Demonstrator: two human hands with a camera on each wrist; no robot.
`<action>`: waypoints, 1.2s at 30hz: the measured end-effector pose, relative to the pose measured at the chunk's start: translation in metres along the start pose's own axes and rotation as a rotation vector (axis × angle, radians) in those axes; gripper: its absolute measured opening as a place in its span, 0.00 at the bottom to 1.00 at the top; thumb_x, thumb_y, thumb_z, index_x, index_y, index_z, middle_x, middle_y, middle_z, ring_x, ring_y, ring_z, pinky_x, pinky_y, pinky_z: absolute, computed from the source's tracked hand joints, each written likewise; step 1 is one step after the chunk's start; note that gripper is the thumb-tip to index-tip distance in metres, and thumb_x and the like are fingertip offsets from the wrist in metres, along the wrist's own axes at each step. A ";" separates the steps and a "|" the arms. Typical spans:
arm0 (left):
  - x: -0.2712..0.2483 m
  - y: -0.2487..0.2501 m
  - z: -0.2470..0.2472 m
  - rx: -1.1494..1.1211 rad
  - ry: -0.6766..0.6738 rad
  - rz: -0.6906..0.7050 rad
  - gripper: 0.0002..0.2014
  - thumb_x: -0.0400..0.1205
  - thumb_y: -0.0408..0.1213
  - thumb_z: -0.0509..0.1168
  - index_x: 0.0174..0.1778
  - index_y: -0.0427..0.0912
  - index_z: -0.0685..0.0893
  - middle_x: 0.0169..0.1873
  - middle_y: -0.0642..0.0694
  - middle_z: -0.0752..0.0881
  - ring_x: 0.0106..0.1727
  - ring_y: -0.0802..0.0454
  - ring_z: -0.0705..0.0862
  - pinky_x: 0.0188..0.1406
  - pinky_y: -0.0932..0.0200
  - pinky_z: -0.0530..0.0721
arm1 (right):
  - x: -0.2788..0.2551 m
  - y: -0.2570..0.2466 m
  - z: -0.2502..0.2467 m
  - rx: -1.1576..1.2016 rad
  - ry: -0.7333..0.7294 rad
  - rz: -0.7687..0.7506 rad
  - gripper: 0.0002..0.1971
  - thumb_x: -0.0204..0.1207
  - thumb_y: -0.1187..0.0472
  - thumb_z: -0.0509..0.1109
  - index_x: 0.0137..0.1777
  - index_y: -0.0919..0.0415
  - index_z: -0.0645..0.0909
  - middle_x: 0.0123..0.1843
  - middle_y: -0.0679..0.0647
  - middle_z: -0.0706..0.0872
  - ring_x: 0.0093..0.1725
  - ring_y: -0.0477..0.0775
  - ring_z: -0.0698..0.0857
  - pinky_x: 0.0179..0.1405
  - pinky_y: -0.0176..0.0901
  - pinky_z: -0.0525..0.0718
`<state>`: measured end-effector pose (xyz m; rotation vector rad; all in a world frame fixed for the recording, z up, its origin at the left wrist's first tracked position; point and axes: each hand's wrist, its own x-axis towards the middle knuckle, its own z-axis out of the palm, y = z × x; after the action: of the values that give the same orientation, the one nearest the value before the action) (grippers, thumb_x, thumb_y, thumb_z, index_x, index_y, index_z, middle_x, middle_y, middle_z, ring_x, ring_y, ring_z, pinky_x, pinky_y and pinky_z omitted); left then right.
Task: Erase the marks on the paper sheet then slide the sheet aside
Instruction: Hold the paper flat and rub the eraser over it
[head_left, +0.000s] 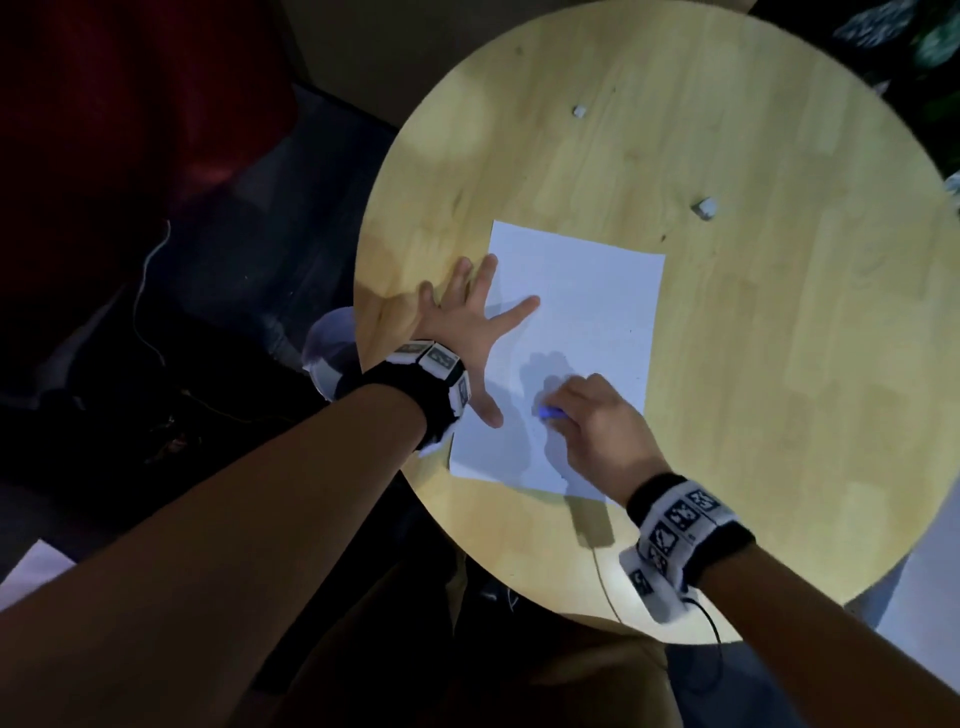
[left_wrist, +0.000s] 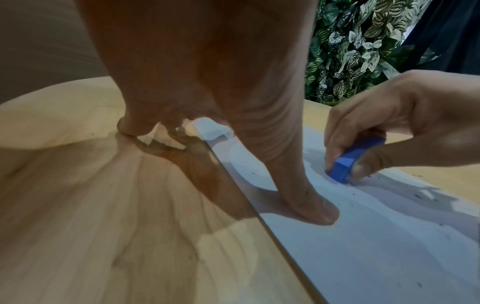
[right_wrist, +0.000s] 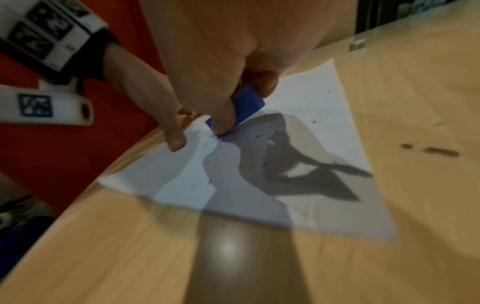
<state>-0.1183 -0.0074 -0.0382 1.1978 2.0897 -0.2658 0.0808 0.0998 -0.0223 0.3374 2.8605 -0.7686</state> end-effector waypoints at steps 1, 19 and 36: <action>0.000 0.000 0.000 0.003 0.001 0.000 0.77 0.50 0.71 0.83 0.83 0.72 0.31 0.80 0.40 0.18 0.84 0.32 0.25 0.79 0.20 0.43 | 0.008 0.005 -0.003 0.004 -0.016 -0.013 0.06 0.75 0.67 0.70 0.49 0.57 0.85 0.46 0.52 0.83 0.47 0.56 0.77 0.33 0.54 0.83; -0.002 0.000 -0.003 0.020 -0.030 0.015 0.78 0.49 0.73 0.82 0.82 0.72 0.28 0.80 0.39 0.18 0.83 0.30 0.25 0.78 0.18 0.45 | 0.082 0.030 -0.016 -0.069 0.226 0.169 0.07 0.77 0.67 0.67 0.50 0.61 0.86 0.46 0.56 0.82 0.52 0.61 0.78 0.35 0.50 0.82; -0.001 0.002 0.002 -0.008 0.001 -0.001 0.78 0.49 0.70 0.83 0.82 0.72 0.30 0.80 0.40 0.17 0.83 0.31 0.24 0.78 0.18 0.45 | 0.009 0.005 0.000 -0.042 0.117 0.085 0.07 0.74 0.66 0.71 0.49 0.58 0.85 0.45 0.52 0.83 0.47 0.57 0.79 0.29 0.50 0.83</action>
<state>-0.1160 -0.0079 -0.0384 1.1928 2.0899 -0.2570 0.0730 0.1057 -0.0262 0.5105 2.9434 -0.6936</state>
